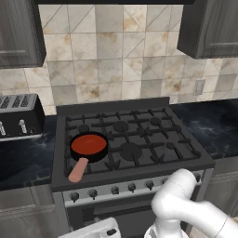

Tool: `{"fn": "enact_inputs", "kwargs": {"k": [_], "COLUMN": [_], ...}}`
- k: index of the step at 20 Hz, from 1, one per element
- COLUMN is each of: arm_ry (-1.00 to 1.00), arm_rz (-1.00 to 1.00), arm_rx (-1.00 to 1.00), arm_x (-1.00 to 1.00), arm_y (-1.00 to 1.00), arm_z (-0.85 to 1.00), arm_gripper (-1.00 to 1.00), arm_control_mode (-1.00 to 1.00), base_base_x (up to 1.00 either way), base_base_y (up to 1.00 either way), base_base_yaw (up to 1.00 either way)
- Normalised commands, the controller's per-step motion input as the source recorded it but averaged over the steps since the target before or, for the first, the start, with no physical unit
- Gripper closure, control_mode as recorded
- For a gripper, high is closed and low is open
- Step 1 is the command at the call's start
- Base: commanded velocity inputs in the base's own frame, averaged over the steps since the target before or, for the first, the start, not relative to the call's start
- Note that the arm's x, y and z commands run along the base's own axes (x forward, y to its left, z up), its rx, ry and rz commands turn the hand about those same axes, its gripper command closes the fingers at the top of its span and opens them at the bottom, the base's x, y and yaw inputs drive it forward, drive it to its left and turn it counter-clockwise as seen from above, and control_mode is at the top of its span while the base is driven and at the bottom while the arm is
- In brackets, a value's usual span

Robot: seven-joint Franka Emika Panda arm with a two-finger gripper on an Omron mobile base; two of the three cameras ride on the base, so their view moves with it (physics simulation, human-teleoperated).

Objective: Wait until the marinara sauce is simmered to a deep red color and then turn off the stove.

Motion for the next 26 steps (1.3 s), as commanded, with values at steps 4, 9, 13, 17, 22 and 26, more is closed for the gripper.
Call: {"fn": "enact_inputs", "kwargs": {"k": [4,9,13,17,22,26], "arm_ry": [-0.31,-0.14,-0.07,-0.11,-0.14,-0.16], "arm_rz": [0.00,0.00,0.00,-0.02,-0.04,-0.02], "arm_rx": [0.24,0.22,0.04,0.01,0.00,0.00], "arm_x": [0.00,0.00,0.00,0.03,0.13,0.23], "arm_y": [0.00,0.00,0.00,0.00,0.01,0.09], "arm_z": [-0.16,-0.01,0.00,0.00,-0.09,-0.24], "arm_gripper": [-1.00,-1.00,-1.00,-1.00,-1.00,-1.00], "arm_control_mode": [-1.00,-1.00,-1.00,-1.00,-1.00,-1.00], "base_base_x": [0.00,0.00,0.00,0.00,0.00,0.00], "base_base_y": [0.00,0.00,0.00,0.00,0.00,0.00], "base_base_yaw": [0.00,0.00,0.00,0.00,0.00,0.00]}}
